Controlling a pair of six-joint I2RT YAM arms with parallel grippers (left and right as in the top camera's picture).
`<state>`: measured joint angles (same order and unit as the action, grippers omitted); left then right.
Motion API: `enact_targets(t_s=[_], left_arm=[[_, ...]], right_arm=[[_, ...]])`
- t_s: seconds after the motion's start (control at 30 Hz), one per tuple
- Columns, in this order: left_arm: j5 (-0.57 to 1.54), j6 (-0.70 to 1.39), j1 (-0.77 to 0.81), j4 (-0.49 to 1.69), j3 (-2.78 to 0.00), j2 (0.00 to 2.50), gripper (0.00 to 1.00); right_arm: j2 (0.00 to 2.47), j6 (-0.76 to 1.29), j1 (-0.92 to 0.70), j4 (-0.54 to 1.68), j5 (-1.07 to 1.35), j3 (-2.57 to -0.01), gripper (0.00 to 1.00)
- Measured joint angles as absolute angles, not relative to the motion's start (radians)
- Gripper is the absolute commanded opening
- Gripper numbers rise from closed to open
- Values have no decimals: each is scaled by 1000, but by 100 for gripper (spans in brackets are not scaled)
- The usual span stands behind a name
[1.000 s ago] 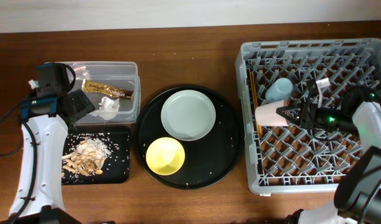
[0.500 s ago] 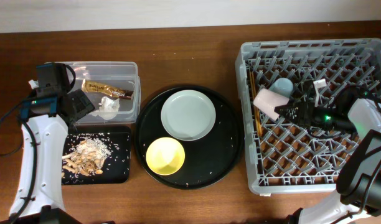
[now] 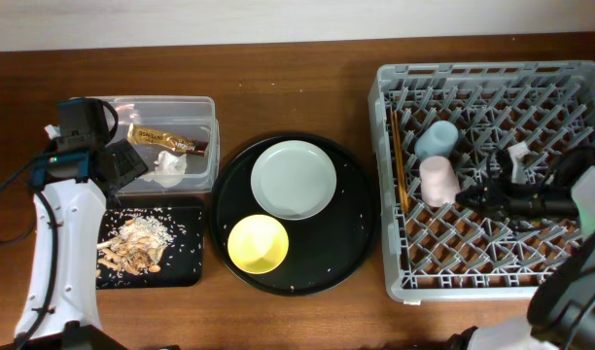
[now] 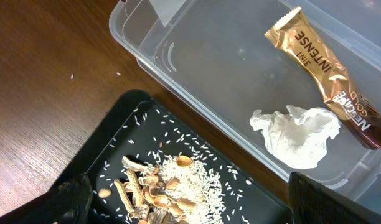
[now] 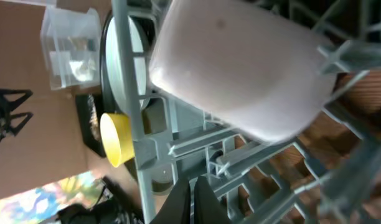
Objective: Sort waste into correct bins and load items into the dishwasher rack
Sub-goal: 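Carry the pink cup to the rack and set it beside the blue cup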
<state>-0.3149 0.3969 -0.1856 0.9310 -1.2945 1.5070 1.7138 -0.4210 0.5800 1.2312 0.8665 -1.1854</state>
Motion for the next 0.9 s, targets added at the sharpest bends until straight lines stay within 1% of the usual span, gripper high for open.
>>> enact_targets(t_s=[0.1, 0.2, 0.23, 0.27, 0.3, 0.37, 0.47, 0.6, 0.67, 0.9], left_arm=[[-315, 397, -186, 931, -1295, 1507, 99], [-315, 397, -186, 930, -1295, 1507, 99], [-315, 397, -186, 932, -1295, 1507, 99], [-315, 397, -186, 931, -1295, 1507, 99], [-315, 397, -186, 931, -1295, 1507, 99], [-315, 397, -186, 931, -1295, 1507, 100], [-315, 397, -186, 931, -1295, 1507, 99], [-315, 397, -186, 931, -1295, 1507, 99], [-315, 397, -186, 931, -1295, 1507, 100], [-315, 397, -186, 931, -1295, 1507, 99]], right_arm=[[1591, -391, 571, 1219, 845, -1200, 5], [1454, -342, 471, 1118, 778, -1210, 6], [1427, -311, 427, 1077, 726, -1211, 11], [1398, -263, 340, 1034, 637, -1213, 15], [1393, -237, 287, 999, 563, -1214, 17], [1394, -200, 189, 942, 429, -1214, 20], [1427, -154, 121, 886, 273, -1214, 17], [1520, -132, 121, 879, 213, -1214, 8], [1580, -128, 121, 896, 204, -1214, 5], [1563, -35, 121, 994, 147, -1227, 6]])
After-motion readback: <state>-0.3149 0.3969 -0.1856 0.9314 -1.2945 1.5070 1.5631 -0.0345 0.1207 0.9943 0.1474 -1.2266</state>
